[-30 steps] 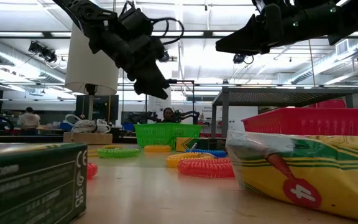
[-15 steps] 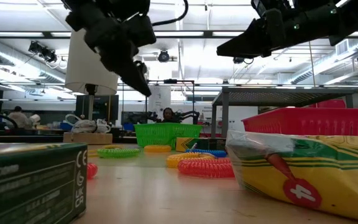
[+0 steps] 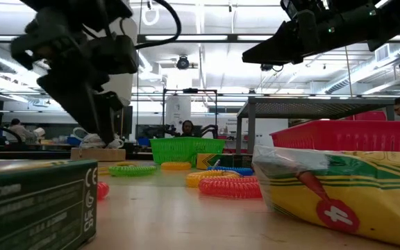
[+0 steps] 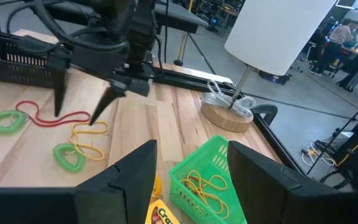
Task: Pick & Place Office Desk Supplies
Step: Put the yellow rubber band into the green bin
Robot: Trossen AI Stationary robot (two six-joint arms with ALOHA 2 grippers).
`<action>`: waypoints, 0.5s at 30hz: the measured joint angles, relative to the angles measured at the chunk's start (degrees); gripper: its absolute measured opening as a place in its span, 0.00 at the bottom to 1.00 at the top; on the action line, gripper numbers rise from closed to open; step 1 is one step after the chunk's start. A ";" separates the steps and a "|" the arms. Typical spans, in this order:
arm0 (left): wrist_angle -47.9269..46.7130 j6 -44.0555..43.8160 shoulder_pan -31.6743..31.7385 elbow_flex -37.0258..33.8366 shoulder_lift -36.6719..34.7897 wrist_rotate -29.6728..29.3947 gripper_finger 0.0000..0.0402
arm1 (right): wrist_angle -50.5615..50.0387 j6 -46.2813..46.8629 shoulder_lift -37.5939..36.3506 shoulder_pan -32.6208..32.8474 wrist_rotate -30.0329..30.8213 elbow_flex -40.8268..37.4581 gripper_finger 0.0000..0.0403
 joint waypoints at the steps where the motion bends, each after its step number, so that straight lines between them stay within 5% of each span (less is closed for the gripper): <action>1: 0.61 -0.90 -0.62 -0.20 0.00 0.16 0.58 | 0.00 0.00 0.00 0.00 0.00 0.00 0.51; 15: 2.81 -6.22 -2.72 -0.61 6.48 -4.82 0.54 | 0.02 0.00 0.00 -0.01 0.00 0.00 0.51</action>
